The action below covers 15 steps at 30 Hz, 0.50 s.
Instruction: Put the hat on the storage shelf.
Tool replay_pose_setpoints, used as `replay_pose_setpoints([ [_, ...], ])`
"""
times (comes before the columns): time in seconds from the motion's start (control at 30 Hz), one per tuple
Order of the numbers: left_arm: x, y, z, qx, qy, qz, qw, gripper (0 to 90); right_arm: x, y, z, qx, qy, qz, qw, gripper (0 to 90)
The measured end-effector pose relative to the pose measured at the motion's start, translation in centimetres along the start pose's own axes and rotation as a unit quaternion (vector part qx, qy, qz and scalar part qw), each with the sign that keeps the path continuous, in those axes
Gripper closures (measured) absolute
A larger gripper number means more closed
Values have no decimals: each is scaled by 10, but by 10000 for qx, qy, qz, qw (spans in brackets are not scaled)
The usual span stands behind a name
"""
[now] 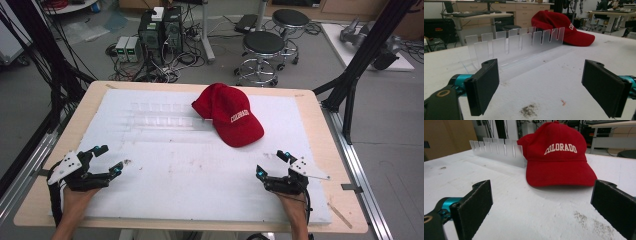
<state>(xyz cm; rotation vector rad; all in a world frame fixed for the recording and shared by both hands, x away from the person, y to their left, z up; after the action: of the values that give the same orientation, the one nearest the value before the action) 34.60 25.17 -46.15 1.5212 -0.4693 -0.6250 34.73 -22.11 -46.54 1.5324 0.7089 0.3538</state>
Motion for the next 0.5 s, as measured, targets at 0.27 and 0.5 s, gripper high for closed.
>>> replay_pose_setpoints([
  [0.27,0,0,0,-12,-4,-9,10000,149,6,23,0,-64,62,-217,9997,28],
  [0.5,0,0,0,-22,-15,-8,10000,149,20,51,1,-235,63,-286,9993,28],
])
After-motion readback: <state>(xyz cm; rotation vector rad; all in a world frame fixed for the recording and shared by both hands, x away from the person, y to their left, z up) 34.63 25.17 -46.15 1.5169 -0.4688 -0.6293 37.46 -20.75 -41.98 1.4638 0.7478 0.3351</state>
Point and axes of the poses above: each handheld gripper's, and its own axes: x roughly forward along the jaws, y roughly out of its top, z roughly to its right, the point moved 10 cm from there along x, roughly forward along the jaws, and after that the axes turned 2 degrees about y, right-handed, at the moved point
